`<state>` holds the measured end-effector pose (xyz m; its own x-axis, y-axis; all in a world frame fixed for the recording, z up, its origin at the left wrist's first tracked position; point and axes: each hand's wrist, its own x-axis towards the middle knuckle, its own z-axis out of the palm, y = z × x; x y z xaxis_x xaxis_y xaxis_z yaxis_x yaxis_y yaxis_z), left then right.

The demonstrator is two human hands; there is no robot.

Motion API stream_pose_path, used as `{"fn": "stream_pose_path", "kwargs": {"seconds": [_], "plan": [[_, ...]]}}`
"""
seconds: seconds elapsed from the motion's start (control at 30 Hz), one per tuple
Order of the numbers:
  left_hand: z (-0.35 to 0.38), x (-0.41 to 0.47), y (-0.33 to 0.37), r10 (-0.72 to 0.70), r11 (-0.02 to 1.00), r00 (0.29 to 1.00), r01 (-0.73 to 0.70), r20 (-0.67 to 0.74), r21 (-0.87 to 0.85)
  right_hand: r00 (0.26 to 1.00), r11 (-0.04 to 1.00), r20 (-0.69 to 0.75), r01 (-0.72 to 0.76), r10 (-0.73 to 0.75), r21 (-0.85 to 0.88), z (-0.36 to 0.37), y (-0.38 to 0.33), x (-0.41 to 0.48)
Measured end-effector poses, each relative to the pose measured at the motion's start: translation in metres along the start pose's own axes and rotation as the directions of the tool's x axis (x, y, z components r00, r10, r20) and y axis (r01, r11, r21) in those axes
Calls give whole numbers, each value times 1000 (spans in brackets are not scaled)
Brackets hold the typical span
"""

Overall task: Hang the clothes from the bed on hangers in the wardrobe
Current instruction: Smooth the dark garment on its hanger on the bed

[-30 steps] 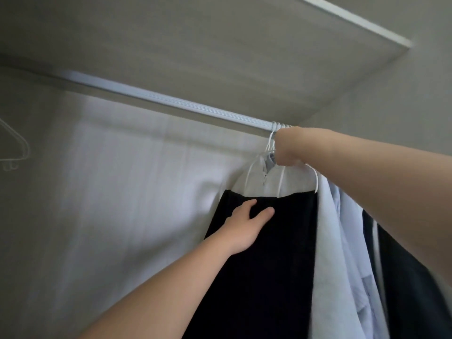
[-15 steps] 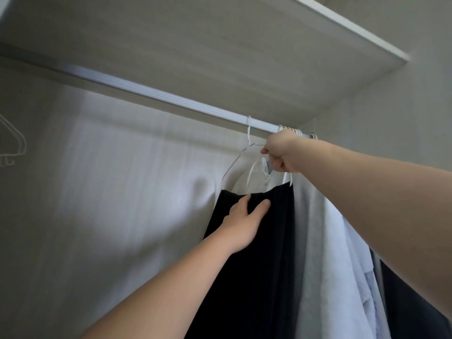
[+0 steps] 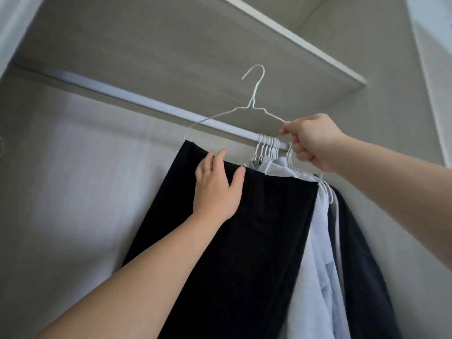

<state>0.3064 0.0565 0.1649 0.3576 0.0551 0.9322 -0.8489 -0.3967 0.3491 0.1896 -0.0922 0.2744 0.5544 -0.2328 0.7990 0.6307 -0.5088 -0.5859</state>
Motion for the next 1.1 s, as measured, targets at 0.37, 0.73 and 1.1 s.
{"fn": "stream_pose_path", "kwargs": {"seconds": [0.37, 0.73, 1.1], "plan": [[32, -14, 166, 194, 975, 956, -214, -222, -68, 973, 755, -119, 72, -196, -652, -203, -64, -129], [111, -152, 414, 348, 866, 937, -304, 41, -397, 921, 268, -343, -289, -183, -919, -433, -186, -329], [166, -355, 705, 569, 531, 775, -92, 274, -842, 699, -147, -683, -714, -211, -685, -587, -311, -575]]}}
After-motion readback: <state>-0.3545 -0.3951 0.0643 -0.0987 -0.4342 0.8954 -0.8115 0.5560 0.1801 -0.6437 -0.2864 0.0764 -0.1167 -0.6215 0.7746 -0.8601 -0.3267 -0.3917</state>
